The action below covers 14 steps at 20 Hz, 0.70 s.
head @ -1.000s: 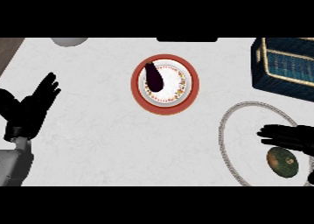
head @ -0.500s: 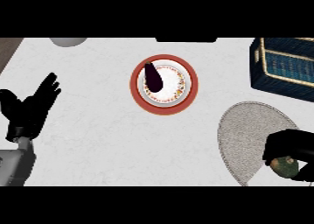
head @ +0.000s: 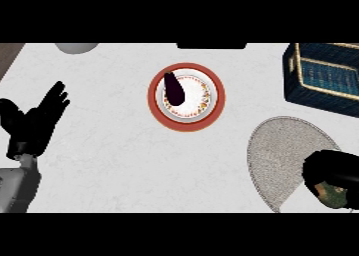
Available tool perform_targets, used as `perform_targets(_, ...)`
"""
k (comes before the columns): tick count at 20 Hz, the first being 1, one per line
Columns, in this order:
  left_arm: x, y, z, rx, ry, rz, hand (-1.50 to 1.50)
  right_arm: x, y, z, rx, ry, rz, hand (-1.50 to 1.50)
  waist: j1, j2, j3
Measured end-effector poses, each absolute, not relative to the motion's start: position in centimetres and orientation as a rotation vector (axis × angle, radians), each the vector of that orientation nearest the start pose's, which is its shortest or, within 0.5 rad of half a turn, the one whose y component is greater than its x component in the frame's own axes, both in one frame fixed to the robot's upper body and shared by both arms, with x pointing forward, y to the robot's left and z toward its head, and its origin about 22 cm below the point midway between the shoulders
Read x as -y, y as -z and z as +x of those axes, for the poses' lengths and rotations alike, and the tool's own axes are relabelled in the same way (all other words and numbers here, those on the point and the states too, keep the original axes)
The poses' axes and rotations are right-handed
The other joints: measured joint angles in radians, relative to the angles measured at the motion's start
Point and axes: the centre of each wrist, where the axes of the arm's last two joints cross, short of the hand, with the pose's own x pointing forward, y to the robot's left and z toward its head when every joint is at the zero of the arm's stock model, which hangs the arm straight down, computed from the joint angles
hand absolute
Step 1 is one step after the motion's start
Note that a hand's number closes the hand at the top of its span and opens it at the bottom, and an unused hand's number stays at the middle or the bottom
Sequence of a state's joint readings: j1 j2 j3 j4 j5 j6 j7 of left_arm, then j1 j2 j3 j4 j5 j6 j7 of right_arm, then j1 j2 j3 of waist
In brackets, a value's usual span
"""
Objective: Pick the squash from the placemat and place it in the basket
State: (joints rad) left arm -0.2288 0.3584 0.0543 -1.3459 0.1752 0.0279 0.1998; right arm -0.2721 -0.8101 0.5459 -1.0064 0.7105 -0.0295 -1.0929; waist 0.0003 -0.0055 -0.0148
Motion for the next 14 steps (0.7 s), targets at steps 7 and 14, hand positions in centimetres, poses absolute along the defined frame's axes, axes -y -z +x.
perform_targets(7, -32.9, -3.3, 28.8, 1.36, 0.039, 0.235, 0.0, 35.4, 1.7, 26.8, 1.419, -1.66, -0.281, 1.5, -0.053, -0.023, -0.019)
perform_targets(14, -33.7, -3.3, 28.3, 1.352, 0.022, 0.249, 0.0, 28.1, 2.2, 26.6, 1.479, -1.291, -0.272, 1.5, -0.072, -0.03, -0.018)
